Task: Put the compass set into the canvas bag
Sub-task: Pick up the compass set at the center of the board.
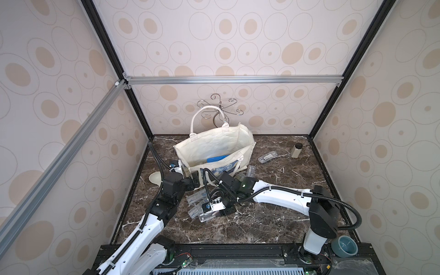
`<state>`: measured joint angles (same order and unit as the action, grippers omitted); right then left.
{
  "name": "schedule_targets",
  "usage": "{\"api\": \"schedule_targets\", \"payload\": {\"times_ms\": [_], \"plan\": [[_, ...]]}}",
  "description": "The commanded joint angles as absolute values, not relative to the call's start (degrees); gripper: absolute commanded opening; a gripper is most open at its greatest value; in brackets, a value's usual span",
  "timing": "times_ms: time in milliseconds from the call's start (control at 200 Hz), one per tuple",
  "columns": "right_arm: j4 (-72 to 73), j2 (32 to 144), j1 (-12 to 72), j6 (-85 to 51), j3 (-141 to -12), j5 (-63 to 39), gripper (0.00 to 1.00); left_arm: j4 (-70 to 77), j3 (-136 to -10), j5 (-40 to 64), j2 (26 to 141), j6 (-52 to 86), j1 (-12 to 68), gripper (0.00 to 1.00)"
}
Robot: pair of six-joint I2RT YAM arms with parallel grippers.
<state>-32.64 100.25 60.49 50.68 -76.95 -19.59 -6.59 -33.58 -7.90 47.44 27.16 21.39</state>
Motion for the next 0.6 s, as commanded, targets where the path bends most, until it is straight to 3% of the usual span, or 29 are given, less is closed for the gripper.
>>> {"api": "schedule_targets", "payload": {"times_ms": [0,145,595], "plan": [[-35.71,97.69,60.73,52.83,-79.39,-19.42,0.49,-6.71,-37.92,-3.63,45.93,23.18,21.77,1.00],[-37.77,96.64,60.26,54.94,-82.13,-18.70,0.49,-7.61,-40.81,1.38,43.68,21.28,21.74,1.00],[-41.70,96.76,53.46,61.81,-95.30,-19.72,0.49,-11.52,-44.85,-2.82,39.02,22.23,21.75,1.00]]}}
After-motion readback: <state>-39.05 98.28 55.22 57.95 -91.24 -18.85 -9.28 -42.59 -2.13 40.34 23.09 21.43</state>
